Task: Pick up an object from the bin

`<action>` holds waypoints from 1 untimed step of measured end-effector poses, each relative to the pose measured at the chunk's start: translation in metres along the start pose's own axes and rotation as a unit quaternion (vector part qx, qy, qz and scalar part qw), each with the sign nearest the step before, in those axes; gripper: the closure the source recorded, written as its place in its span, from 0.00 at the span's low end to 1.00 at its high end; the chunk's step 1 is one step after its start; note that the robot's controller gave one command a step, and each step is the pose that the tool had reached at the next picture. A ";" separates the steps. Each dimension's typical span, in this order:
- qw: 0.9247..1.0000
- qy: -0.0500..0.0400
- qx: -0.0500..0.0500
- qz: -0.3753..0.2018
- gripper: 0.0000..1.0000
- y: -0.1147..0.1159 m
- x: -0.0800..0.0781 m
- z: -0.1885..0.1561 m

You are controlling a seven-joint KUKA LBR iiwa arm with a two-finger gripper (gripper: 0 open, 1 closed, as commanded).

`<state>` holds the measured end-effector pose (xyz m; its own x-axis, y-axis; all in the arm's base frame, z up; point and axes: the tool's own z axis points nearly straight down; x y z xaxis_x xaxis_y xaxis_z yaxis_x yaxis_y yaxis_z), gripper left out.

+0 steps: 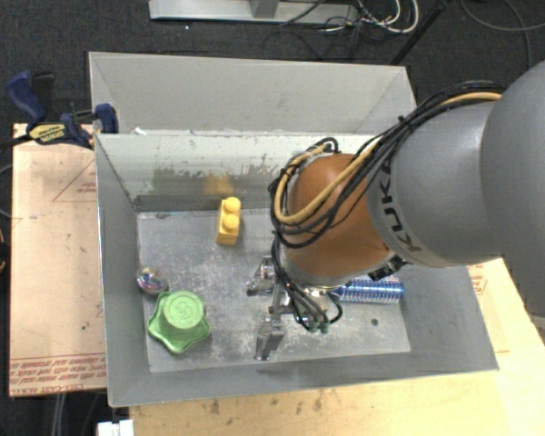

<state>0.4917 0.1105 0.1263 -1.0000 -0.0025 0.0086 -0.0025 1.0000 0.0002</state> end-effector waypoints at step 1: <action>1.000 -0.006 -0.003 -0.009 0.00 0.090 0.010 -0.023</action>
Offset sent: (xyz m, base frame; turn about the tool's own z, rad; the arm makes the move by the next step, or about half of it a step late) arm -0.0095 0.0838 0.0229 -0.0072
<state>0.4812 0.2008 0.1496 -0.9998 -0.0208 -0.0025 -0.0208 0.9998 0.0056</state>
